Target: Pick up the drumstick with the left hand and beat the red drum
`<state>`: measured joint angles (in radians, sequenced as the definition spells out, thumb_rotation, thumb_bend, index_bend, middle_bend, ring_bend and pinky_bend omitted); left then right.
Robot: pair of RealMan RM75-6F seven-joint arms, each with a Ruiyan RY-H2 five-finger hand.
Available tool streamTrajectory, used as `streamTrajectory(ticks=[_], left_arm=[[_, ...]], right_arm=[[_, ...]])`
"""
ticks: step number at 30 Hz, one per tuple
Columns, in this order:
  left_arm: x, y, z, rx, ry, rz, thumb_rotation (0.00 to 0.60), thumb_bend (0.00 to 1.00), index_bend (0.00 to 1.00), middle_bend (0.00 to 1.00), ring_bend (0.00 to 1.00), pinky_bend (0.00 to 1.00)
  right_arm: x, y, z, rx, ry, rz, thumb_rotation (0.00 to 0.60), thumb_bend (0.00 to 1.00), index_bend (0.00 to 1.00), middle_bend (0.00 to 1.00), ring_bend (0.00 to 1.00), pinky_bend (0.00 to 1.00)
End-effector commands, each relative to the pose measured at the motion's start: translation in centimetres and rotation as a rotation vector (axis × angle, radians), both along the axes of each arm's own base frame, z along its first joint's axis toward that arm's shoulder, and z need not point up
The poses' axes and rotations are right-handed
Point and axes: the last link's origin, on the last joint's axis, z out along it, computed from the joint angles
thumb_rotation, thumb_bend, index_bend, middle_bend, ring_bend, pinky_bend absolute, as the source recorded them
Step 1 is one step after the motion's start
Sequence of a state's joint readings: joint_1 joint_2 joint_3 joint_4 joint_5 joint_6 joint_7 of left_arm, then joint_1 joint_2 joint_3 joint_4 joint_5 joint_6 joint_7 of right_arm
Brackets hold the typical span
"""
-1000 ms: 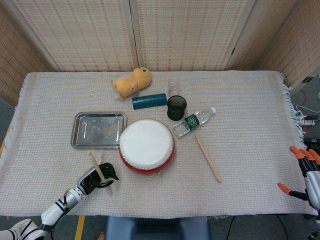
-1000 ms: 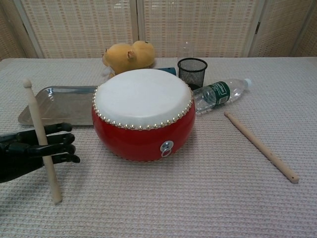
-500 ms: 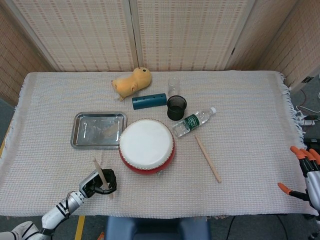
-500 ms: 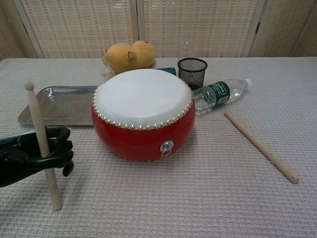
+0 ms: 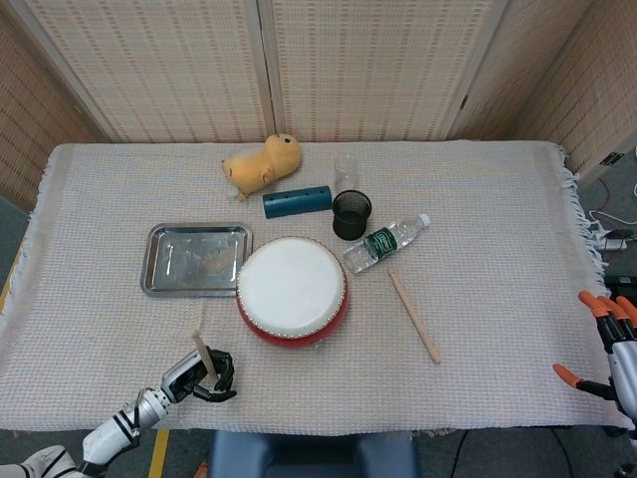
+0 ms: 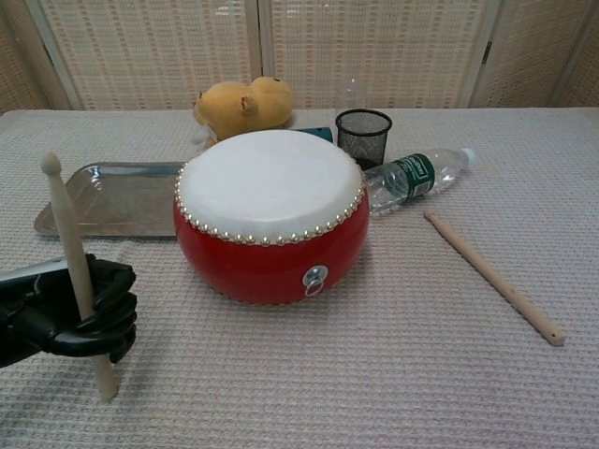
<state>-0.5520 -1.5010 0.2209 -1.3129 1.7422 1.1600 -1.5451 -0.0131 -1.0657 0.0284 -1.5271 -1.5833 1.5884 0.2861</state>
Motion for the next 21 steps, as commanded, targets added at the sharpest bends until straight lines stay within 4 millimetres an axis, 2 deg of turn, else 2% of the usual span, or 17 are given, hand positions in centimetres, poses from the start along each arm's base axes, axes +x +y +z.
streamTrajectory(ticks=[1,9,21], left_arm=[[0.0,-0.4,-0.2,-0.011,0.018,-0.009,0.6,0.23,0.72,0.79,0.68,0.6],[-0.3,-0.9,-0.5,-0.022,0.05,-0.025,0.6,0.23,0.75,0.83,0.71,0.62],[-0.5,-1.5,-1.3,-0.023,0.101,-0.046,0.6,0.23,0.85,0.93,0.81,0.76]], right_arm=[[0.0,0.0,0.0,-0.001,0.0,0.001,0.6,0.09,0.04,0.13,0.0,0.04],[0.1,-0.1,-0.1,-0.001,0.0,0.004,0.6,0.09,0.04,0.13,0.0,0.04],[0.2,0.0,-0.1,-0.001,0.001,0.005,0.6,0.09,0.04,0.13,0.0,0.04]])
